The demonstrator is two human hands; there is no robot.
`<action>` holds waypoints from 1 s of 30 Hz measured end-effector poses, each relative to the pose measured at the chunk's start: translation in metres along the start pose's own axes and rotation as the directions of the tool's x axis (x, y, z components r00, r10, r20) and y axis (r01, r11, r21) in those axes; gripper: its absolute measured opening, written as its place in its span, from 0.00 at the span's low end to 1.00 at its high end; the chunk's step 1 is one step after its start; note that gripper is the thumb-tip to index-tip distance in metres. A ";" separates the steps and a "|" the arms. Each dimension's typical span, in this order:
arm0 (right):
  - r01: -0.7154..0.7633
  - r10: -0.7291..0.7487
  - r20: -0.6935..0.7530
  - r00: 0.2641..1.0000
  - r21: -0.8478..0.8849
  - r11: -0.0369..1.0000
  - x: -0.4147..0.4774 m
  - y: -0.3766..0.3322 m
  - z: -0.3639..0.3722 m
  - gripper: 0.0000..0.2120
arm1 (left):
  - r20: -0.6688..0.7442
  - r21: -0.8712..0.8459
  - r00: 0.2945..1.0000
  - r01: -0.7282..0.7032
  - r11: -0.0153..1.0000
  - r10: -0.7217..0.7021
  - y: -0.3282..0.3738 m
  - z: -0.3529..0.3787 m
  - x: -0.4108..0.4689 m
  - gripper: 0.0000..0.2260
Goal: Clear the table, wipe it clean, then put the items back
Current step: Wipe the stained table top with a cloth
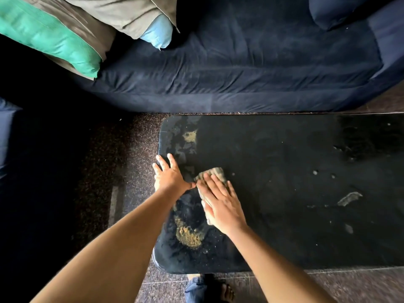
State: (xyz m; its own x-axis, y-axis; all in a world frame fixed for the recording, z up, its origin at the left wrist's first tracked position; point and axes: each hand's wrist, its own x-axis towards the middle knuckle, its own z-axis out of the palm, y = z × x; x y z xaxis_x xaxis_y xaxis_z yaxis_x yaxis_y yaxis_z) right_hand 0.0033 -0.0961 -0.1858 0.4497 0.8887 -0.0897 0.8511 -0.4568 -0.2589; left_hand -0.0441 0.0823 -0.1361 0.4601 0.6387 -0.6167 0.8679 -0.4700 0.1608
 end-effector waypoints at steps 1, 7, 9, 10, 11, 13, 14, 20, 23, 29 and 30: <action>0.152 -0.150 0.046 0.988 -0.049 0.987 -0.012 0.015 0.000 0.29 | 0.006 0.000 1.000 -0.002 1.000 0.002 -0.001 0.000 0.001 0.55; -0.063 0.064 0.026 0.998 -0.048 0.997 -0.013 0.039 -0.008 0.30 | 0.013 0.000 1.000 0.018 1.000 -0.018 0.002 0.001 0.003 0.55; -0.267 0.270 -0.043 0.962 0.067 0.961 -0.010 0.003 -0.004 0.29 | 0.012 -0.004 1.000 0.027 1.000 -0.027 0.002 0.002 0.004 0.55; -0.278 0.283 -0.050 0.958 0.093 0.956 -0.013 -0.012 0.000 0.28 | 0.008 -0.004 0.999 0.033 0.999 -0.033 0.001 0.003 0.003 0.55; -0.223 0.227 -0.048 0.973 0.082 0.971 -0.021 -0.020 0.004 0.29 | 0.006 -0.004 0.999 0.033 0.999 -0.033 0.001 0.003 0.003 0.55; 0.003 -0.003 -0.006 1.000 0.020 1.000 -0.046 -0.015 0.007 0.30 | 0.002 0.005 1.000 0.026 1.000 -0.026 0.001 0.003 0.003 0.55; 0.141 -0.140 0.034 0.990 -0.008 0.990 -0.057 -0.004 0.007 0.30 | 0.002 0.005 1.000 0.022 1.000 -0.022 0.000 0.003 0.003 0.55; -0.039 0.040 0.033 0.999 -0.031 0.999 -0.051 0.017 0.001 0.30 | 0.005 0.009 0.999 0.032 0.999 -0.032 0.002 0.003 0.004 0.55; -0.287 0.290 -0.019 0.957 0.088 0.954 -0.044 -0.031 0.006 0.29 | 0.004 0.007 0.999 0.040 0.999 -0.040 0.003 0.003 0.004 0.54; 0.381 -0.374 0.122 0.919 -0.038 0.924 -0.094 0.006 0.007 0.33 | -0.002 0.016 1.000 0.028 0.999 -0.028 0.002 0.003 0.003 0.54; 0.409 -0.397 0.143 0.907 -0.072 0.910 -0.096 0.018 0.005 0.33 | 0.000 0.016 1.000 0.027 0.999 -0.027 0.002 0.003 0.002 0.54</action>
State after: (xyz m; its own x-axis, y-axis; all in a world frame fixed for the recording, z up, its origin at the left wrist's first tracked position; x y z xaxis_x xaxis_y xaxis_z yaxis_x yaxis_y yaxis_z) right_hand -0.0262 -0.1893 -0.1867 0.0316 0.9928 -0.1159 0.9776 -0.0549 -0.2033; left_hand -0.0415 0.0809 -0.1394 0.4362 0.6515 -0.6207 0.8771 -0.4621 0.1314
